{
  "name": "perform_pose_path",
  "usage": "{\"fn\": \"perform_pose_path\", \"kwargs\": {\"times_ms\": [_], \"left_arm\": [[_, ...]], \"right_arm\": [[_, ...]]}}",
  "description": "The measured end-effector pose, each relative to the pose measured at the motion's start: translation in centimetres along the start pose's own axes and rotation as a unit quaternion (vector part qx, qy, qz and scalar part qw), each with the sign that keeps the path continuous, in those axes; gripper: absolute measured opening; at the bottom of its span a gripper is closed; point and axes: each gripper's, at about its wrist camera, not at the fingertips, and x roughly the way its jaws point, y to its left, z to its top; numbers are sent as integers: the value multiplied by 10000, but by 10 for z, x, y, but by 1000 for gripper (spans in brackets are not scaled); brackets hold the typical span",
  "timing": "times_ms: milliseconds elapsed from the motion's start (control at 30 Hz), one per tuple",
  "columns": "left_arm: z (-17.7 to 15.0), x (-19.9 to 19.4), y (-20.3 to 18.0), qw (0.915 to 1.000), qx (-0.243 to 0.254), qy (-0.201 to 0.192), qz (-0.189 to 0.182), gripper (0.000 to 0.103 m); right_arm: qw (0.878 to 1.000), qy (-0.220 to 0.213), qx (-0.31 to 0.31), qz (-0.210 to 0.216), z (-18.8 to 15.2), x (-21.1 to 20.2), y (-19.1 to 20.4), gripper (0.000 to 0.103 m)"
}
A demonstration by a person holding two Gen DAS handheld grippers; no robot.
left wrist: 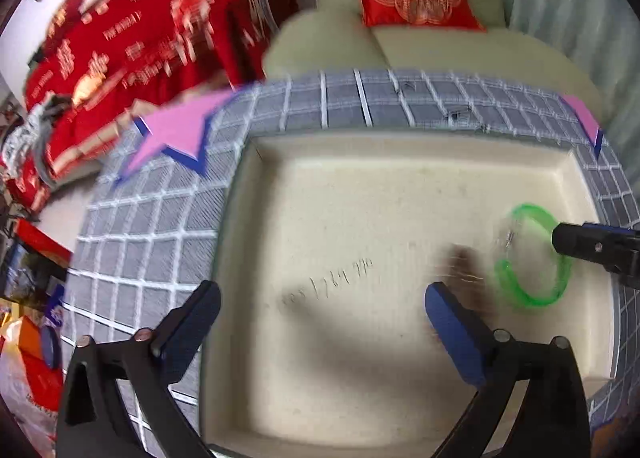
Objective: Organize jewelry
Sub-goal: 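Carry both bracelets into the tray and open both tools to release, then grasp the bunny hair clip with the left tool while the right tool grasps the keychain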
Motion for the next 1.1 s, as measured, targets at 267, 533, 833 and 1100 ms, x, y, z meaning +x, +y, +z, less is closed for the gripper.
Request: {"fn": "perform_pose_path", "kwargs": {"times_ms": [267,533,833,1100], "left_arm": [[-6,-26,2,9998,154,-115,-86,103],[-42,-56,37,9992,28,143,-374,103],[-127,-93,82,9981,-116,556,-243,103],[-198,-110,98,9937,-353,1039,-213,103]], "right_arm": [[9993,-181,167,264,-12,-23,7,77],[9975,-297,265,586,-46,-50,12,86],[9986,164,154,484,-115,-66,20,86],[9979,610,1,195,-189,-66,36,86]]}}
